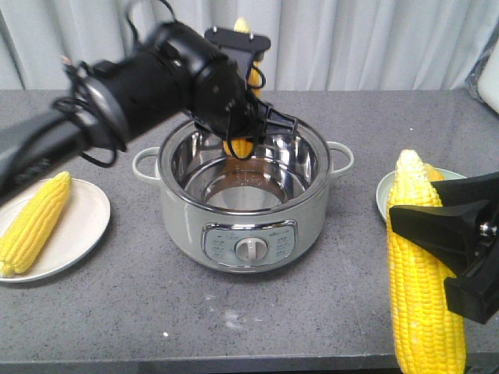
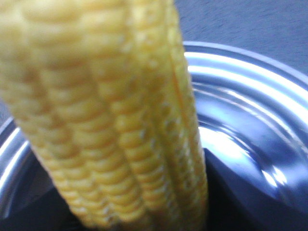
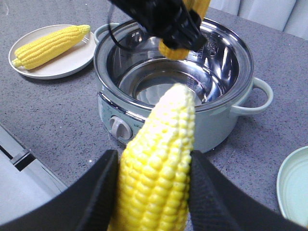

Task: Distribute corn equally
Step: 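Lift the last cob out of the pot with the left gripper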

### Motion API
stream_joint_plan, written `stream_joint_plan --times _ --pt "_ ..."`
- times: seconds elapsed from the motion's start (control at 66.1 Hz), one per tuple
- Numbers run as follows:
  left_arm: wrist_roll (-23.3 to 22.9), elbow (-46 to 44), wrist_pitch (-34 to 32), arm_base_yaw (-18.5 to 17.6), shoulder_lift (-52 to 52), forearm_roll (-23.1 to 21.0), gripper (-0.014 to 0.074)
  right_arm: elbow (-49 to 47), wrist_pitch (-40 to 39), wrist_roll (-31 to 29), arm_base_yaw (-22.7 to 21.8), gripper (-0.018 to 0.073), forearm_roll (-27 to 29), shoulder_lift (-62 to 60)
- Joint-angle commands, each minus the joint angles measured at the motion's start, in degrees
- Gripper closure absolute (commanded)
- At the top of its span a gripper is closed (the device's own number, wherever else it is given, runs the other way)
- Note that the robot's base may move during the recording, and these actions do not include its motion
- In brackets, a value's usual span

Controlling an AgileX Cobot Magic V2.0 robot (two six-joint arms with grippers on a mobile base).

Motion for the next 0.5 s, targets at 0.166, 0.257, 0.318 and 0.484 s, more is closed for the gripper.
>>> stream_joint_plan --times 0.166,0.257,0.318,0.484 --pt "12.64 -1.44 1.74 0.19 -11.47 -7.11 0.0303 -1.44 -3.55 -0.49 -0.25 0.0408 0.86 -0.28" --pt "13.11 1.52 1.81 0.19 -14.22 -7.01 0.0303 -1.44 -3.49 -0.49 -0.25 0.0408 0.86 -0.28" --pt "13.29 4.66 0.56 0.19 -16.37 -7.01 0.0303 -1.44 -3.49 -0.49 -0.25 0.0408 0.86 -0.28" --pt "16.03 16.34 -4.07 0.33 -24.37 -8.17 0.0303 -1.44 -3.55 -0.49 -0.25 0.0408 0.86 -0.28"
